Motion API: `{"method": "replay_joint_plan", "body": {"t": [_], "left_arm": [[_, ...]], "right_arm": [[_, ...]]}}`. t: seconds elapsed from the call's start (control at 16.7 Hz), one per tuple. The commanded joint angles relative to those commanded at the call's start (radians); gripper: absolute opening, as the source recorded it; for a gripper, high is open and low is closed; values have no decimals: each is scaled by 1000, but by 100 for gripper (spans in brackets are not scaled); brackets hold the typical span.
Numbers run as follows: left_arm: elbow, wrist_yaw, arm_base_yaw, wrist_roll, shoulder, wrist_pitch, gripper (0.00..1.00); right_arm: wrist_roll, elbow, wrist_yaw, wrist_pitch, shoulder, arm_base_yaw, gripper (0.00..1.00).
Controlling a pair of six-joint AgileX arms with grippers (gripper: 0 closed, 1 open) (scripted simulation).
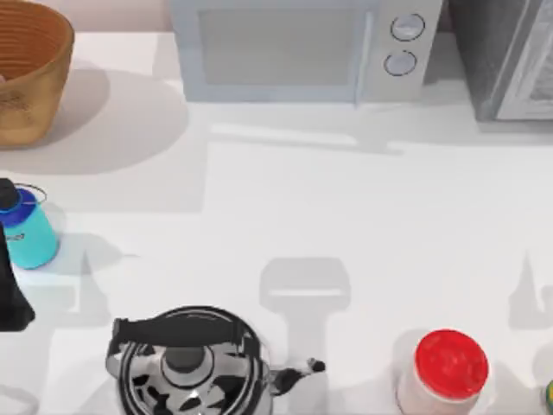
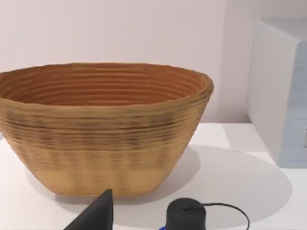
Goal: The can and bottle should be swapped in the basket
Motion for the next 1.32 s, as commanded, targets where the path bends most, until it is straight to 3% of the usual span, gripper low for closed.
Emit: {"method": "replay_joint_plan", "body": {"t": [0.3,0.54,0.84,1.32], "left_arm": [[57,4,3,2,51,-21,100],[262,16,16,11,248,-106,100],[656,39,43,33,655,-290,100],[1428,80,104,93,1486,-673,100]], "right_arm": [[0,0,0,0,0,0,100],[0,0,0,0,0,0,100],[0,0,0,0,0,0,100],[0,0,0,0,0,0,100]]}}
